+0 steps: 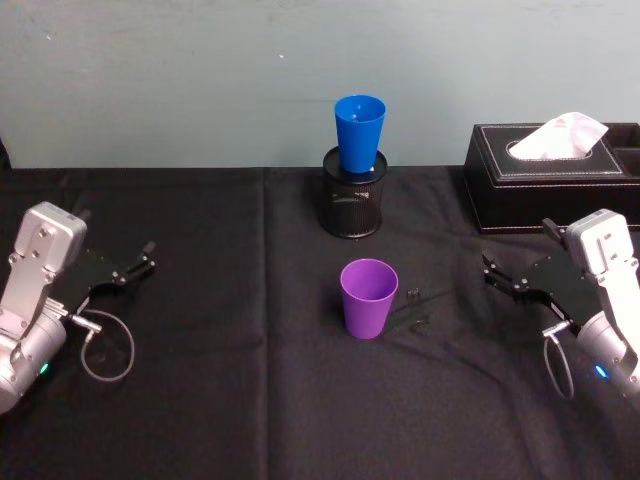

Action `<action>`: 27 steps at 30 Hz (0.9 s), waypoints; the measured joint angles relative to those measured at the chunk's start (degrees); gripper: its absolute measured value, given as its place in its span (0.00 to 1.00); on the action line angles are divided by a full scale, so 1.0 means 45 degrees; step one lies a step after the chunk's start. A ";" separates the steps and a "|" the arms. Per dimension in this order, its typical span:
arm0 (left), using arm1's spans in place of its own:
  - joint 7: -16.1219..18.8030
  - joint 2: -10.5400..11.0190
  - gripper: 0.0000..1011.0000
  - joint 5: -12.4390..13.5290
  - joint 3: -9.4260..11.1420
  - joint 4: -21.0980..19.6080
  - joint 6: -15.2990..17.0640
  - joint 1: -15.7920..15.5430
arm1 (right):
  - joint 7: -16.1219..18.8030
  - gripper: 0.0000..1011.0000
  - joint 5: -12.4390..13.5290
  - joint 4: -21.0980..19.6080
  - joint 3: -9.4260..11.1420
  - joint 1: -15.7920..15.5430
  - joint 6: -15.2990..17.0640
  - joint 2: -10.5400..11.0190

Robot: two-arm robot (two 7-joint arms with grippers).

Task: Pick up one cup with a gripper and tap it against the other cup.

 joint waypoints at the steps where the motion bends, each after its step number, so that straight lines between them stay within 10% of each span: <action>1: 0.0000 0.0000 0.99 0.0001 0.0000 0.0000 -0.0001 0.0000 | 0.0000 0.99 0.0001 0.0000 0.0001 0.0001 0.0000 0.0000; 27: 0.0000 0.0000 0.99 0.0000 0.0000 0.0000 0.0000 0.0000 | 0.0000 0.99 0.0000 0.0000 0.0000 0.0001 -0.0001 0.0000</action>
